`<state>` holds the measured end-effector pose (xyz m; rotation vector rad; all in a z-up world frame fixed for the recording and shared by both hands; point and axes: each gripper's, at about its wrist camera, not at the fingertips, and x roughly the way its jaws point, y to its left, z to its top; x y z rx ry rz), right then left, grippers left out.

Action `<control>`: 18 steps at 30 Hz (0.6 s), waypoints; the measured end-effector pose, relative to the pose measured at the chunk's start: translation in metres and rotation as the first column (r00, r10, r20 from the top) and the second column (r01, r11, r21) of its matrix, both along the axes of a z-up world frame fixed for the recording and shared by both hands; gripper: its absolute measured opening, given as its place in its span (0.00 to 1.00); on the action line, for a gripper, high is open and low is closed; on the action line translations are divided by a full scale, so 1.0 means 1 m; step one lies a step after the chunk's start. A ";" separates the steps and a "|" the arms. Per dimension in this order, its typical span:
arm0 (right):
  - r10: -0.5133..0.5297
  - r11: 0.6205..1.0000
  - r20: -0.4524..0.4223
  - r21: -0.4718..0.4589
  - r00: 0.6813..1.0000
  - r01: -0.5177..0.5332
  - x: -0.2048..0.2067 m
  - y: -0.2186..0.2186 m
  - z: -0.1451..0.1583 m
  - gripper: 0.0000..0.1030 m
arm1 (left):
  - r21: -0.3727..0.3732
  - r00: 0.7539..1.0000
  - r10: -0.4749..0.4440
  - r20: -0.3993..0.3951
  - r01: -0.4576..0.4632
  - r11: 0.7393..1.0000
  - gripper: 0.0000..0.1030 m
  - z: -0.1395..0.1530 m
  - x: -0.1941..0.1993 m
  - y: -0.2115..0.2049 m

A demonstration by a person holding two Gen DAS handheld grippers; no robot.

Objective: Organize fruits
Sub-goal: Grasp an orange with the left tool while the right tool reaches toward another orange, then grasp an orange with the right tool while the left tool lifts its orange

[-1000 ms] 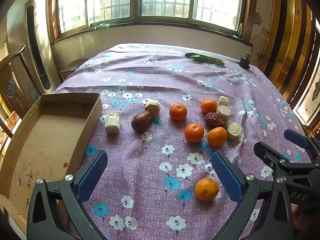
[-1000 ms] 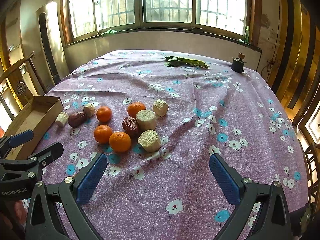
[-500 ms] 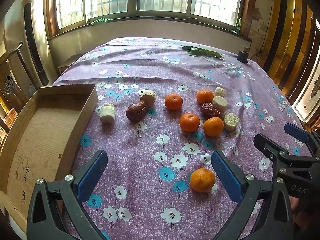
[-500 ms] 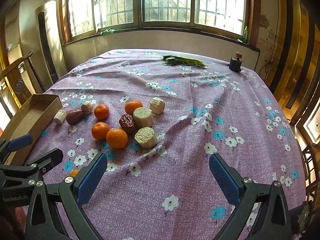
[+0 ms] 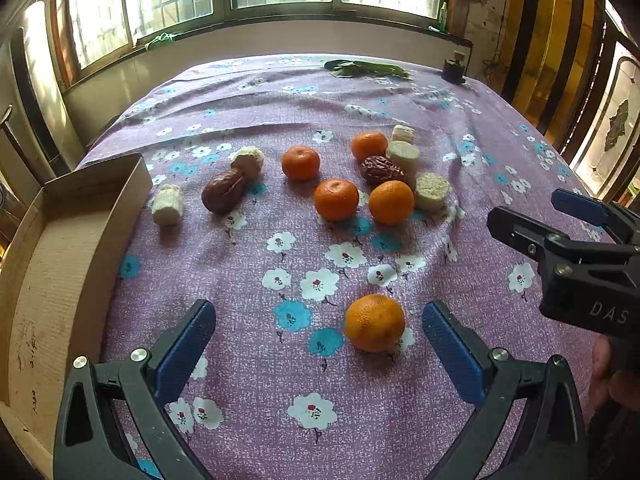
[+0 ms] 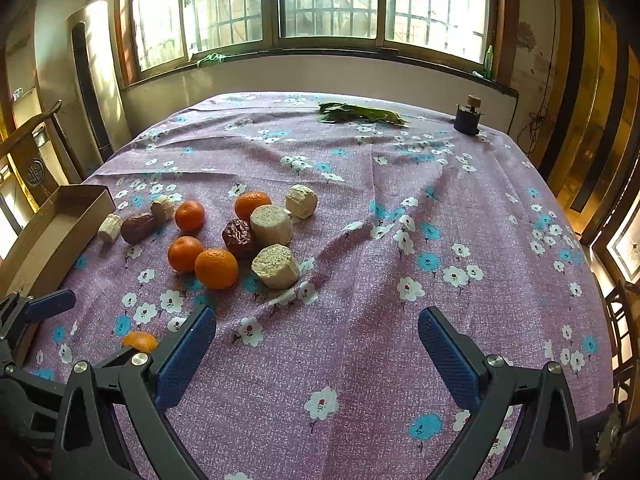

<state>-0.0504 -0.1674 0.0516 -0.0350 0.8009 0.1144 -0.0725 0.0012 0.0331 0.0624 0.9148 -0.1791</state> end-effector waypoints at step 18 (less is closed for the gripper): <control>0.190 0.975 -0.047 0.127 0.981 -0.183 0.012 0.030 -0.008 0.64 | -0.066 0.995 -0.085 -0.049 0.082 0.994 0.30 -0.006 0.002 -0.002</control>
